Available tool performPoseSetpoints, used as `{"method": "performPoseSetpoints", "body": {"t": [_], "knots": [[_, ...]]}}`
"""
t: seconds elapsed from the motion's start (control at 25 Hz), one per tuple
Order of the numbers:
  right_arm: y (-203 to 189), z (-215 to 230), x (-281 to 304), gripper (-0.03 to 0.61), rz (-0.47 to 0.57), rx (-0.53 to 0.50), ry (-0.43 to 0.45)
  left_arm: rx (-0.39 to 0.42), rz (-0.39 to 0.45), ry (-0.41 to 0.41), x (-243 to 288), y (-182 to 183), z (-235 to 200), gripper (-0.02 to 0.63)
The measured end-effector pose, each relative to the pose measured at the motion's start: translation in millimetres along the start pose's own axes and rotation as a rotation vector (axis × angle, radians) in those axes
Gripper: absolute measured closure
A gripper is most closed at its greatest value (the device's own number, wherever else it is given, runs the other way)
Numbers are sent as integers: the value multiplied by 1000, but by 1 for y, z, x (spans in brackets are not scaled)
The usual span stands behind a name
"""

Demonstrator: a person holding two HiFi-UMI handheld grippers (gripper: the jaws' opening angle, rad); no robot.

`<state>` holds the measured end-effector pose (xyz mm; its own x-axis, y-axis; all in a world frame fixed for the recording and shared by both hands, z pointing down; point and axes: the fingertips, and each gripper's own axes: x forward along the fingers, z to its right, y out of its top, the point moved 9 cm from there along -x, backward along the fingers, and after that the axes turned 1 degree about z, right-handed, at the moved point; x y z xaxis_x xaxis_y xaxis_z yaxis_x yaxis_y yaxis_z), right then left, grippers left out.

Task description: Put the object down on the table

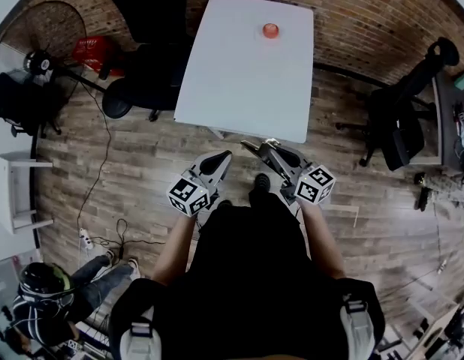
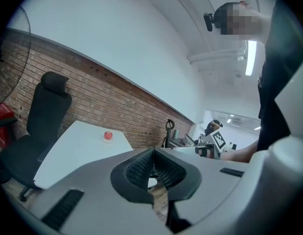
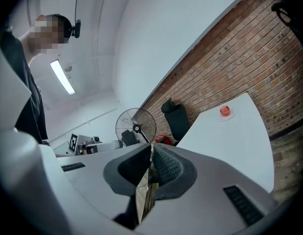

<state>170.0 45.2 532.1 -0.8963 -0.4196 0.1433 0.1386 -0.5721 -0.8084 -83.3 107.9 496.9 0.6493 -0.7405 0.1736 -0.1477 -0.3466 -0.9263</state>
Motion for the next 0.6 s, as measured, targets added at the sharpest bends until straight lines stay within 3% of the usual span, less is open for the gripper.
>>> {"method": "performPoseSetpoints", "body": {"t": [0.32,0.6], "knots": [[30,41,8,560,-39,-21,77,-19,32,110,28,4,1,592],[46,68,10,560,-30,-22,85,-13,39,134,53,11,-1,592]]}}
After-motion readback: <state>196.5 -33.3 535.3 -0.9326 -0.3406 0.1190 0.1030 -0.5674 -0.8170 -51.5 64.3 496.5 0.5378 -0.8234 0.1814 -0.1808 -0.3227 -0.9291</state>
